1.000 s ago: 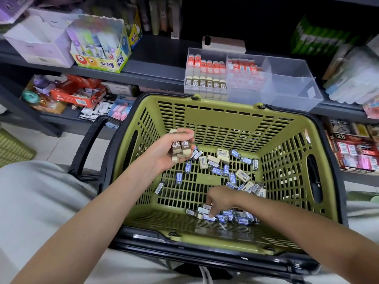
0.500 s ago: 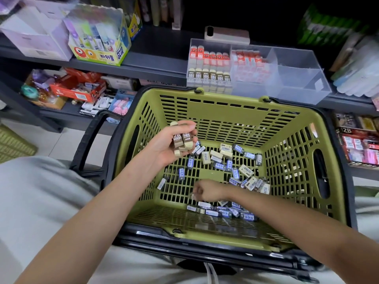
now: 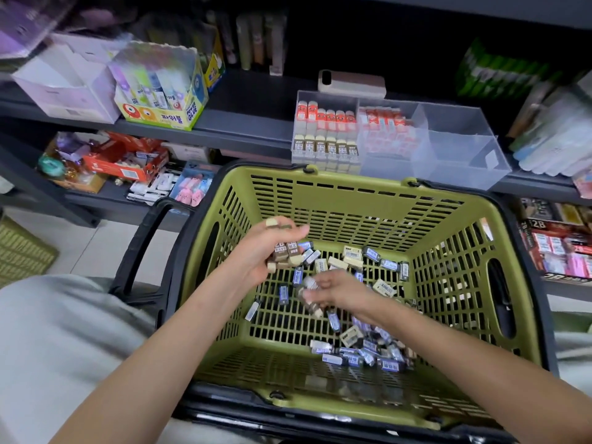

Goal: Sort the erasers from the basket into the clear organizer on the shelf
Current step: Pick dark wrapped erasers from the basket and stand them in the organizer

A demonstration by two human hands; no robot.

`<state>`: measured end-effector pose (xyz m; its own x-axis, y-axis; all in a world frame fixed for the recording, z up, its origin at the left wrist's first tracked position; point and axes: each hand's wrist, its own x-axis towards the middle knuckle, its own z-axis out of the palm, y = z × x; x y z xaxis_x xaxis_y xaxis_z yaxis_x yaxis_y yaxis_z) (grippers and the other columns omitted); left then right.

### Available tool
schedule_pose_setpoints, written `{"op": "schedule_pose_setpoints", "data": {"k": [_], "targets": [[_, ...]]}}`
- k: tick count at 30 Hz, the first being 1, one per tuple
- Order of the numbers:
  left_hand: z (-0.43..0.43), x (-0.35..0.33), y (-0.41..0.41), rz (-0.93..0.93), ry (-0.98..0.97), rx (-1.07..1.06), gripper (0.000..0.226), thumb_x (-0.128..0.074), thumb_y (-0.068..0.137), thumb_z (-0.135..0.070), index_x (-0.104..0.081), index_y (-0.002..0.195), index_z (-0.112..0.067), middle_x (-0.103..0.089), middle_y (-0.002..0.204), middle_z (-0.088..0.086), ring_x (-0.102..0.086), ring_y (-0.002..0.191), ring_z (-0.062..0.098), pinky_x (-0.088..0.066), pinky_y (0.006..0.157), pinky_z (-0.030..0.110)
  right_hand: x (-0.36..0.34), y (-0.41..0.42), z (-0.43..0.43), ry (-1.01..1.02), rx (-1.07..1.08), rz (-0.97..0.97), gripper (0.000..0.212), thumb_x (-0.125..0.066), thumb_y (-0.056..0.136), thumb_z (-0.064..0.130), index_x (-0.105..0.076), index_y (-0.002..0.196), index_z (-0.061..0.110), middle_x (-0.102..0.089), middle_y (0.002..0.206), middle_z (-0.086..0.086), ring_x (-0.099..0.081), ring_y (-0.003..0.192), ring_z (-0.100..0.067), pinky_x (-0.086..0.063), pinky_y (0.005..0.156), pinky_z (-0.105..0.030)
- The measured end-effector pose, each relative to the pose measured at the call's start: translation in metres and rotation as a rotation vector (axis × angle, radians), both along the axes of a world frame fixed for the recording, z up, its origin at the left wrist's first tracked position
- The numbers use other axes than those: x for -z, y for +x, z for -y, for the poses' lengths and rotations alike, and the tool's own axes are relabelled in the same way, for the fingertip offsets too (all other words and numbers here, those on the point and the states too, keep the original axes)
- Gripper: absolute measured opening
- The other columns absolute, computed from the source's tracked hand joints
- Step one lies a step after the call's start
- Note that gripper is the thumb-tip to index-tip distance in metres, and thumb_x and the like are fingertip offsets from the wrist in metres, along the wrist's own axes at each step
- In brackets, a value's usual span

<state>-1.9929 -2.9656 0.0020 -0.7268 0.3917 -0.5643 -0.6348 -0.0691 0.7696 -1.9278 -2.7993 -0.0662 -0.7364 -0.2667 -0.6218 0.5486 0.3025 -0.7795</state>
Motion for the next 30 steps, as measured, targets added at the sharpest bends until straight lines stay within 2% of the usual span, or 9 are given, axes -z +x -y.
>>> {"op": "schedule_pose_setpoints", "data": {"k": [3,6,9,15,19,22,24,27,30], "targets": [[0.000,-0.004,-0.003,-0.064,-0.091,0.064,0.029,-0.081,0.057,-0.026,-0.068,0.080,-0.014,-0.073,0.071,-0.004,-0.069,0.063,0.011,-0.053,0.054,0.023,-0.053,-0.019,-0.017,-0.198,0.251,-0.145,0.018,-0.072,0.074,0.024,-0.068,0.085,0.010,-0.070,0.078,-0.003,-0.061,0.063,-0.011,-0.049,0.062,-0.024],[-0.008,-0.013,-0.007,-0.120,-0.148,0.104,0.030,-0.082,0.054,-0.041,-0.076,0.080,-0.028,-0.075,0.089,-0.008,-0.066,0.095,0.019,-0.050,0.086,0.038,-0.093,-0.033,-0.022,-0.249,0.339,-0.326,0.012,-0.067,0.082,0.014,-0.068,0.092,0.009,-0.070,0.076,-0.003,-0.061,0.057,-0.009,-0.050,0.053,-0.020],[-0.022,-0.031,-0.011,-0.179,-0.097,0.110,0.043,-0.081,0.047,-0.051,-0.075,0.084,-0.029,-0.075,0.092,-0.007,-0.063,0.101,0.021,-0.044,0.093,0.045,-0.116,-0.044,-0.019,-0.209,0.384,-0.458,0.009,-0.065,0.084,0.013,-0.068,0.091,0.007,-0.069,0.080,-0.009,-0.055,0.055,-0.010,-0.047,0.049,-0.019],[-0.038,-0.051,-0.032,-0.353,0.038,-0.090,0.055,-0.078,0.061,-0.038,-0.067,0.104,-0.006,-0.072,0.093,0.012,-0.068,0.086,0.026,-0.052,0.085,0.043,-0.137,-0.068,-0.015,-0.232,0.521,-0.471,0.035,-0.067,0.084,0.022,-0.062,0.099,-0.010,-0.063,0.078,-0.017,-0.052,0.052,-0.012,-0.050,0.052,-0.020],[-0.040,-0.053,-0.048,-0.377,0.147,-0.103,0.059,-0.078,0.064,-0.034,-0.064,0.111,-0.001,-0.070,0.095,0.019,-0.068,0.081,0.027,-0.055,0.075,0.036,-0.146,-0.083,-0.012,-0.324,0.570,-0.421,0.042,-0.071,0.075,0.028,-0.064,0.104,-0.003,-0.064,0.065,-0.006,-0.050,0.044,-0.009,-0.049,0.052,-0.019],[-0.041,-0.053,-0.061,-0.321,0.310,-0.087,0.040,-0.079,0.067,-0.024,-0.070,0.100,-0.004,-0.070,0.085,0.016,-0.069,0.069,0.025,-0.056,0.062,0.031,-0.150,-0.092,-0.011,-0.316,0.504,-0.449,0.034,-0.068,0.078,0.031,-0.069,0.099,0.005,-0.063,0.064,-0.003,-0.046,0.043,-0.008,-0.043,0.044,-0.018],[-0.038,-0.054,-0.068,-0.311,0.338,-0.119,0.033,-0.079,0.063,-0.024,-0.074,0.093,-0.010,-0.072,0.088,0.015,-0.071,0.074,0.024,-0.056,0.061,0.029,-0.152,-0.101,-0.016,-0.217,0.461,-0.503,0.023,-0.061,0.087,0.029,-0.070,0.099,0.011,-0.057,0.059,-0.001,-0.040,0.042,-0.007,-0.035,0.038,-0.016],[-0.025,-0.053,-0.081,-0.317,0.360,-0.211,0.020,-0.077,0.066,-0.019,-0.077,0.086,-0.014,-0.074,0.084,0.008,-0.071,0.072,0.016,-0.054,0.055,0.024,-0.155,-0.124,-0.031,0.038,0.316,-0.571,0.021,-0.048,0.097,0.018,-0.058,0.115,0.024,-0.056,0.066,0.006,-0.043,0.053,-0.006,-0.036,0.048,-0.017],[-0.007,-0.052,-0.096,-0.258,0.377,-0.372,0.016,-0.067,0.070,-0.018,-0.065,0.086,-0.012,-0.069,0.067,0.004,-0.066,0.055,0.012,-0.047,0.042,0.019,-0.159,-0.147,-0.039,0.176,0.181,-0.530,0.019,-0.050,0.094,0.007,-0.049,0.111,0.014,-0.063,0.076,0.001,-0.047,0.052,-0.006,-0.040,0.052,-0.023]]}}
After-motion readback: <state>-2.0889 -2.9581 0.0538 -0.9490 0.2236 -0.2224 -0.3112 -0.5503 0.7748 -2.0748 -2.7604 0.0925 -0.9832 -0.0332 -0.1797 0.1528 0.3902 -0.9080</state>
